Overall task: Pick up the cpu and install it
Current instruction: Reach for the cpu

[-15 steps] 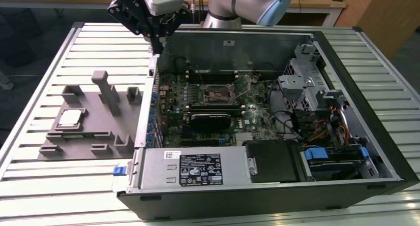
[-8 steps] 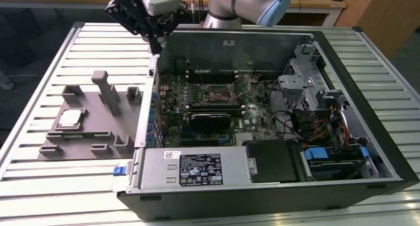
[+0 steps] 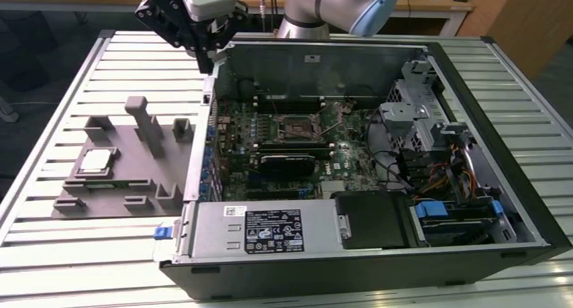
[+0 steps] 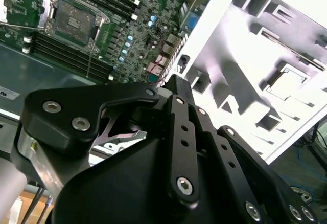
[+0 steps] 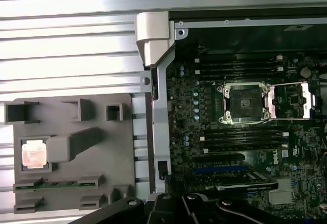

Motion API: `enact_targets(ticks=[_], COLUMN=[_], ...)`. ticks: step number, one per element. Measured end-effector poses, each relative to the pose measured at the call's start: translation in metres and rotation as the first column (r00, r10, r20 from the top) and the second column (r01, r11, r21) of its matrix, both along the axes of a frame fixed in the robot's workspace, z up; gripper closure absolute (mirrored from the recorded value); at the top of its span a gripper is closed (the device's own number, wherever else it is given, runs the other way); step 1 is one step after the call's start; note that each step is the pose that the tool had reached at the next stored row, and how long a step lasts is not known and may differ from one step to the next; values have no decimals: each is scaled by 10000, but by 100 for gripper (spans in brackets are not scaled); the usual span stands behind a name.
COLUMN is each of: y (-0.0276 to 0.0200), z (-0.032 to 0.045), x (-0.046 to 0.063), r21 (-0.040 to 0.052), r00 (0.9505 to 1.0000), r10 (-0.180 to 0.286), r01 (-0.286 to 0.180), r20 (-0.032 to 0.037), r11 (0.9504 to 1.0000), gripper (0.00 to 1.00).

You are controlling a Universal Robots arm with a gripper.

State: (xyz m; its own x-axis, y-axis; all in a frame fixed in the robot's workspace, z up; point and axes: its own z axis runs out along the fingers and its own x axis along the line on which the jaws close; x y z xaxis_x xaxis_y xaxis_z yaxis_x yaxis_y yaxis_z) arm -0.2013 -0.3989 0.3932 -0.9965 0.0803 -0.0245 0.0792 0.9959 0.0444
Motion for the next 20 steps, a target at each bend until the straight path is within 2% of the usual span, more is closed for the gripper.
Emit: enact_targets(ticks=[20], y=[0], z=[-1], x=[-273], r21=[-1], r00=[10000], r10=[-28], r01=[28], r20=[-1], r11=[10000], gripper=[89])
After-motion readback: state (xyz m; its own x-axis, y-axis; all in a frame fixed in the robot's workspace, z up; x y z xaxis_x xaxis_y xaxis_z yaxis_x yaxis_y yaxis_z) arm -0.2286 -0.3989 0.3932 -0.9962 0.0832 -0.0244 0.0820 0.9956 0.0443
